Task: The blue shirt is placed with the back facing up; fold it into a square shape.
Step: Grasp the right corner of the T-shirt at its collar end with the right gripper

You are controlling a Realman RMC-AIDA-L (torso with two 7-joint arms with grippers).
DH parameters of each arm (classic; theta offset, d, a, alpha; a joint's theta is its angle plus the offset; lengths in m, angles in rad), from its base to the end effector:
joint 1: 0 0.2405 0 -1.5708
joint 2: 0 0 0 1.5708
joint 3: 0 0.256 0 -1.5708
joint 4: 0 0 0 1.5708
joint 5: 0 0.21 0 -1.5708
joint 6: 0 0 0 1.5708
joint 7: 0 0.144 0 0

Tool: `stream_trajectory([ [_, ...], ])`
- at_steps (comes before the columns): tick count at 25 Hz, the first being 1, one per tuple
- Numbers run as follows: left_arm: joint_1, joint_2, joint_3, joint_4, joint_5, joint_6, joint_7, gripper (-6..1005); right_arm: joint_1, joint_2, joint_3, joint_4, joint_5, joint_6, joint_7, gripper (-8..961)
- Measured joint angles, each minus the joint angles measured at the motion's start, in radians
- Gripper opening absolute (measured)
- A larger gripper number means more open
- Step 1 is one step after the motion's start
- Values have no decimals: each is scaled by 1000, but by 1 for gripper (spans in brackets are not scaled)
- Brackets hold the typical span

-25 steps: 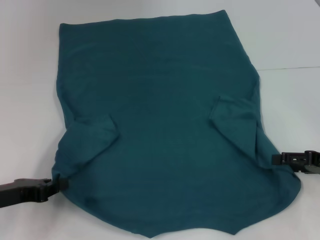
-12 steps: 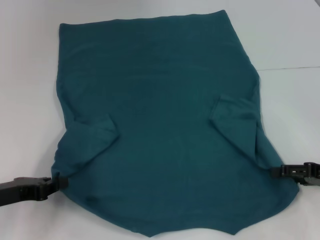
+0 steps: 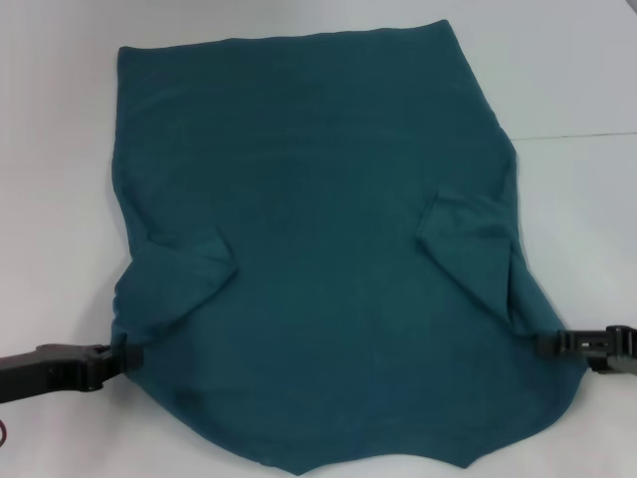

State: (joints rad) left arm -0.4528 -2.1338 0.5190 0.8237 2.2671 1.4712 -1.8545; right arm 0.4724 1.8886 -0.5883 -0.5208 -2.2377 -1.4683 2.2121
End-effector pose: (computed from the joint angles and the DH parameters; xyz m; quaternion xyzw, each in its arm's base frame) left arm -0.3143 0.3154 0.0154 -0.8475 -0.4662 -0.1793 0.1798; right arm 0.3580 0.3099 0.0541 -0.7314 0.6508 0.1608 0.1251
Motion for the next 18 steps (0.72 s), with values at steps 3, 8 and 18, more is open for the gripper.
stream_trajectory([
  [3, -5, 0, -2, 0, 0, 0, 0, 16, 1, 1, 36, 3, 0, -2, -2, 869],
  [8, -15, 2, -2, -4, 0, -7, 0, 17, 7, 10, 76, 10, 2, -2, 3, 865],
  [18, -26, 3, -2, -7, 0, -11, 0, 17, 13, 6, 81, 21, 2, -53, 13, 858],
])
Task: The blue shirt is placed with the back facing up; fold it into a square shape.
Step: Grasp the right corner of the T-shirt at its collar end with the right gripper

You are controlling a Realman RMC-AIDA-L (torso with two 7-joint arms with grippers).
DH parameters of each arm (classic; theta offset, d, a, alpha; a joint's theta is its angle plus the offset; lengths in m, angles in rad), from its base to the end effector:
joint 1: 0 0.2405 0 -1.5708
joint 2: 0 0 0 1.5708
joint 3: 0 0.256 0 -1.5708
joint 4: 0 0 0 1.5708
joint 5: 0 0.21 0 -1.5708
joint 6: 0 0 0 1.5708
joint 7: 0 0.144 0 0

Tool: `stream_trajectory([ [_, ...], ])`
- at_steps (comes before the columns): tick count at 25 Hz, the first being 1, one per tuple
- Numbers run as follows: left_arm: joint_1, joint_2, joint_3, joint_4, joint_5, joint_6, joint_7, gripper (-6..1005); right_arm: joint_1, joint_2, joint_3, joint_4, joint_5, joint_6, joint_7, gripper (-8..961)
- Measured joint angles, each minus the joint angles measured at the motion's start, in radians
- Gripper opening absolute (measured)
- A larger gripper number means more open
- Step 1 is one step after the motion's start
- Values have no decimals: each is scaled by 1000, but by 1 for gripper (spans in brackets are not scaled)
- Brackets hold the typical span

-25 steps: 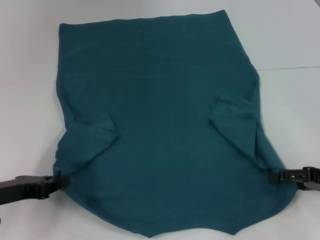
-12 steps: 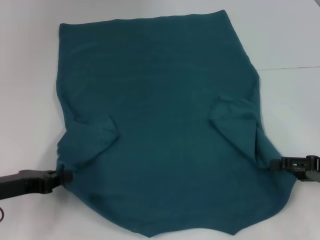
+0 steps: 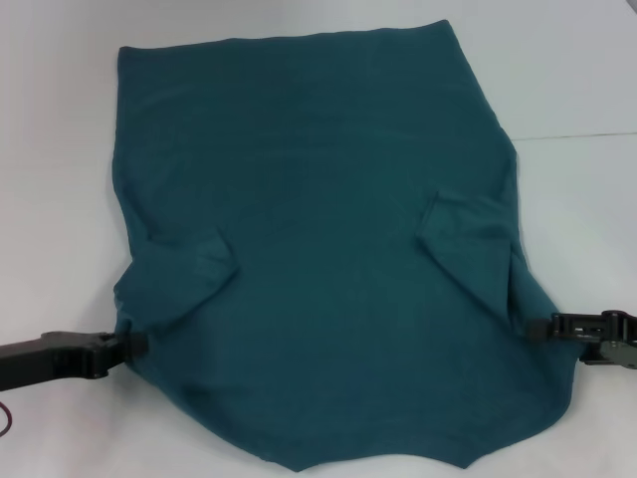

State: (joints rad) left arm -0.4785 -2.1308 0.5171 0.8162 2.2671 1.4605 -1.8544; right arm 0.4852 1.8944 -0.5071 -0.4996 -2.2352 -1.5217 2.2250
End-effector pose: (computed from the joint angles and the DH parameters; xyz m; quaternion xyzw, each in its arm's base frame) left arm -0.3082 0.3240 0.0157 -0.8512 -0.4581 -0.1810 0.1814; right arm 0.3490 0.3103 0.0545 -0.7167 0.6599 0.2015 0.1018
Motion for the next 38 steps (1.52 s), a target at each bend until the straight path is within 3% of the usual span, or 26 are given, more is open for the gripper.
stream_trajectory([
  [9, -2, -3, 0, 0, 0, -2, -1, 17, -10, -3, -2, 1, -4, 50, 4, 851],
  [20, 0, -2, 0, 0, 0, -2, -7, 18, -11, 5, -4, -8, -6, 90, -1, 525],
  [31, 1, 0, 0, 5, 0, -2, -14, 18, -35, 9, 0, -14, -3, 101, -19, 92],
  [38, 9, 3, -1, 8, 0, -2, -23, 17, -50, 19, 3, -15, -1, 97, -35, 43],
])
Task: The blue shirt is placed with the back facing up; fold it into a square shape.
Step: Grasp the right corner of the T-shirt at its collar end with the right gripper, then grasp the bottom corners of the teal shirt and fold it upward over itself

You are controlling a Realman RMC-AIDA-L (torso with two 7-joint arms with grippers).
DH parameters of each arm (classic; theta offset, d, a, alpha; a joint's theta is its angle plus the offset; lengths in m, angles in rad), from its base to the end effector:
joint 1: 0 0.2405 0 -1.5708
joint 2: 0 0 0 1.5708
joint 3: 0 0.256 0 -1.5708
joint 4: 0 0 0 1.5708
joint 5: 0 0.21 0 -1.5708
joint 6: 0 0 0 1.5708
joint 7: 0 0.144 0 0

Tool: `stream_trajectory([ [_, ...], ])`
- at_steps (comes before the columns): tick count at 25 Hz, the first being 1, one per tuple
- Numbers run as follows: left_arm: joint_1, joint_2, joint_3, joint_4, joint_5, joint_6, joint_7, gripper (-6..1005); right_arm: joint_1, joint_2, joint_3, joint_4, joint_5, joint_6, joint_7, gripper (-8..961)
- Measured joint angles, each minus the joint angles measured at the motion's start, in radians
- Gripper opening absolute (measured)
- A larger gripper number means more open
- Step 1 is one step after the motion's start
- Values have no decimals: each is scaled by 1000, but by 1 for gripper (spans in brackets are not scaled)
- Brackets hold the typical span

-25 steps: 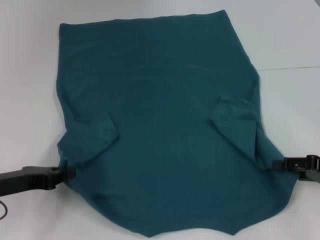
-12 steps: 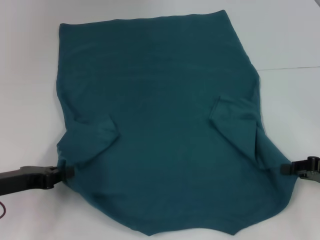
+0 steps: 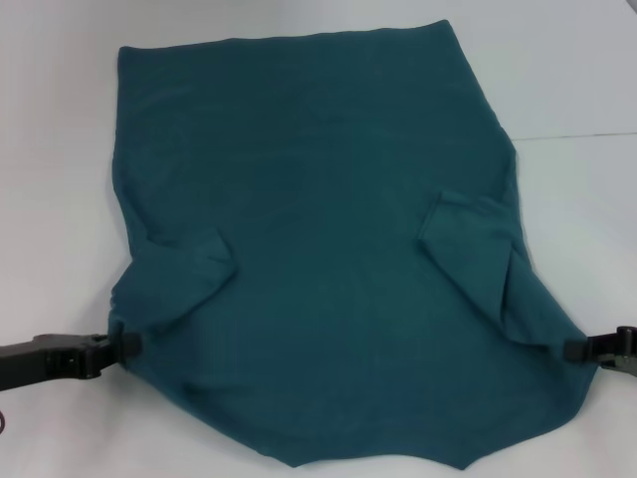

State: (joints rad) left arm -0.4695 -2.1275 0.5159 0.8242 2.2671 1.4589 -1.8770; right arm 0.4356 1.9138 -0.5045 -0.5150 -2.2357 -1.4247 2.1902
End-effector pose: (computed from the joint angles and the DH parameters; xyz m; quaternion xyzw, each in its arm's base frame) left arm -0.3117 0.3225 0.0190 -0.8443 -0.4690 -0.1808 0.1856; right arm 0.3716 0.3011 0.0519 -0.7023 0.6673 0.1940 0.1544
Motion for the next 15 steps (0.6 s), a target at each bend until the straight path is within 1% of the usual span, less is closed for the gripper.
stream_trajectory([
  [3, 5, 1, -1, 4, 0, 0, -1, 17, -16, 5, 26, -1, 0, -14, -23, 36],
  [5, 13, 4, -20, 20, 2, 1, -5, 17, -27, 9, 61, -1, 1, -39, -45, 36],
  [9, 22, 19, -45, 31, 9, 5, -19, 17, -51, 21, 128, -2, 2, -99, -76, 36],
  [13, 43, 24, -62, 61, 13, 13, -29, 17, -74, 37, 151, -14, 2, -120, -93, 36],
  [15, 48, 24, -63, 66, 14, 17, -30, 18, -85, 41, 157, -16, 2, -120, -93, 36],
])
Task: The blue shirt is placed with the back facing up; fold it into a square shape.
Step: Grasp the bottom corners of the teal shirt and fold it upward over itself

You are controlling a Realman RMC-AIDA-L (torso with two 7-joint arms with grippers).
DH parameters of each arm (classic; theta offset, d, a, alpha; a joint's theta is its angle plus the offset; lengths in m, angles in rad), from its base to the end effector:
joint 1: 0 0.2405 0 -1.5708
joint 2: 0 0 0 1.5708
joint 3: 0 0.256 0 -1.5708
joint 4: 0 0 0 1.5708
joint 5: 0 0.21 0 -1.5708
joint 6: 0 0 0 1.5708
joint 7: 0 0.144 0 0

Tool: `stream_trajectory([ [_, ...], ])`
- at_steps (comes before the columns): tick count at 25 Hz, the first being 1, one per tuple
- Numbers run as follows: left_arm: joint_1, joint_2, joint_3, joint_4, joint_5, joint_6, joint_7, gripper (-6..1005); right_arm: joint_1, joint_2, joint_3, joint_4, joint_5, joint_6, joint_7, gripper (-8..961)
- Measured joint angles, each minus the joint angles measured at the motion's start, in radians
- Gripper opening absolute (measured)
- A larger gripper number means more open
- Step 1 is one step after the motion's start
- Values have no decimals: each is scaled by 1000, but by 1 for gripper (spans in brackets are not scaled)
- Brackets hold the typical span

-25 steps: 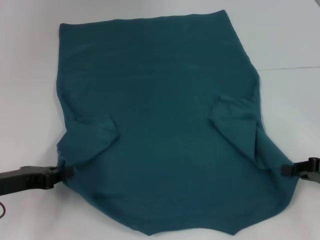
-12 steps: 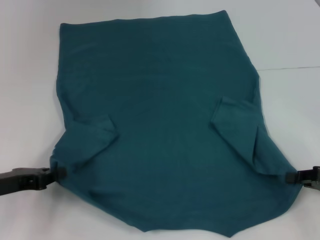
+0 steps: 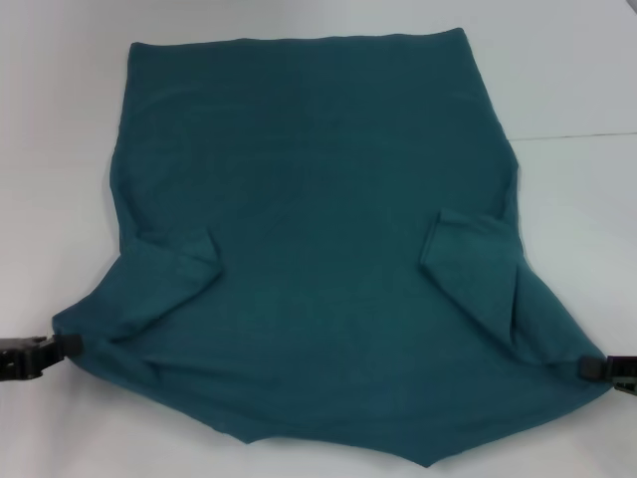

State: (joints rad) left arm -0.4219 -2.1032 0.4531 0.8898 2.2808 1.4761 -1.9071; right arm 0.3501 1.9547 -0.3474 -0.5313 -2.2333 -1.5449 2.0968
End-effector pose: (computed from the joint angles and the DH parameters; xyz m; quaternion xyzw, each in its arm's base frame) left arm -0.3341 0.3123 0.0502 -0.8211 -0.4909 -0.1785 0.2300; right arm 0.3792 0.2636 0.0508 -0.6844 0.6663 0.2604 0.1410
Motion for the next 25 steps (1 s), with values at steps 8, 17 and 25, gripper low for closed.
stream_trajectory([
  [8, 39, -5, -3, 33, 2, 44, -4, 18, -47, 6, 40, 0, 1, -34, -38, 36],
  [17, 65, -12, -4, 60, 17, 99, -14, 18, -94, 5, 43, 1, -4, -87, -77, 35],
  [25, 70, -18, -7, 76, 15, 134, -17, 17, -113, 1, 55, 1, 1, -109, -90, 35],
])
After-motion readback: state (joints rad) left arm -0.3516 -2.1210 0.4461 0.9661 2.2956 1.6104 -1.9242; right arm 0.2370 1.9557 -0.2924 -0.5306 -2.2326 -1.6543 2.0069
